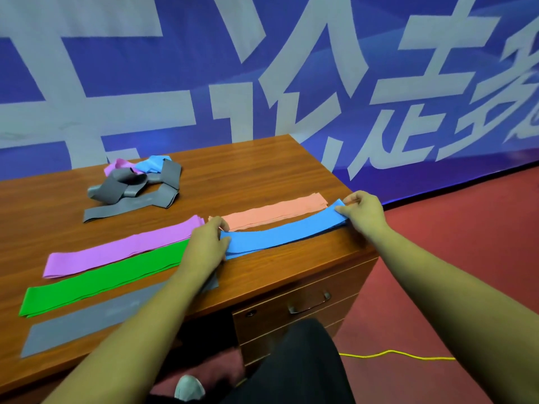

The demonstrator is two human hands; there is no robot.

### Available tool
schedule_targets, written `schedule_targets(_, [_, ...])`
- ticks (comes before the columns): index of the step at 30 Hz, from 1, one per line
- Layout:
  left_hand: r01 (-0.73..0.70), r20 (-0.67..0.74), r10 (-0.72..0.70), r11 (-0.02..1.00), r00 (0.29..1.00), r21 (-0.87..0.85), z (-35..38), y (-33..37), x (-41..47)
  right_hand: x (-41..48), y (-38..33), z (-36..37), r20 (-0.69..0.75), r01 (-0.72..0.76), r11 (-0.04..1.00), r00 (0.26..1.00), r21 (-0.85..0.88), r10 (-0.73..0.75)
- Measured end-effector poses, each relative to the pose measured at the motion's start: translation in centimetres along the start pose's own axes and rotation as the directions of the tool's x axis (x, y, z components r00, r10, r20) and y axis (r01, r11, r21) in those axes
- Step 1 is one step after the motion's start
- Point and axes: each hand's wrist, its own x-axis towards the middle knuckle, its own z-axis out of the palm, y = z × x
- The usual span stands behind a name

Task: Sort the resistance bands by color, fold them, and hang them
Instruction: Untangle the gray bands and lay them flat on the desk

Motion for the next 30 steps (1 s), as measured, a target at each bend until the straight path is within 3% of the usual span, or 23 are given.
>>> schedule_targets(7, [-0.038, 0.055, 0.026, 0.974, 0.998, 0.223, 1.1, -1.0, 1.1, 0.1, 1.6, 2.7, 0.035, 0.095, 0.98, 0.995, -0.174, -0.091])
schedule_targets(14, [-0.011, 0.027, 0.006, 0.982, 1.0, 0.189, 1.6, -1.0, 1.1, -0.1, 2.5, 3.1, -0.083, 0.11, 0.984, 0.989, -0.138, -0.122])
schedule_targets(18, [-0.065, 0.061, 0.05, 0.957, 0.997, 0.283, 2.0, -0.9, 0.3, -0.4, 3.0, 3.8, -0.044, 0.18, 0.932, 0.978, -0.313, -0.204])
schedule_targets(23, [-0.176, 0.004, 0.195, 0.874, 0.981, 0.454, 1.2, -0.3, -0.4, -1.8, 1.6, 4.1, -0.082, 0.259, 0.784, 0.927, -0.564, -0.365])
schedule_targets(27, [-0.223, -0.005, 0.25, 0.874, 0.968, 0.431, -2.1, -1.0, 1.7, -3.4, -3.7, 6.2, 0.204, 0.479, 0.75, 0.876, -0.456, -0.437])
schedule_targets(30, [-0.135, -0.05, 0.165, 0.921, 0.985, 0.366, -5.6, -3.9, 4.2, -4.8, -7.5, 9.6, 0.335, 0.565, 0.758, 0.819, -0.326, -0.467])
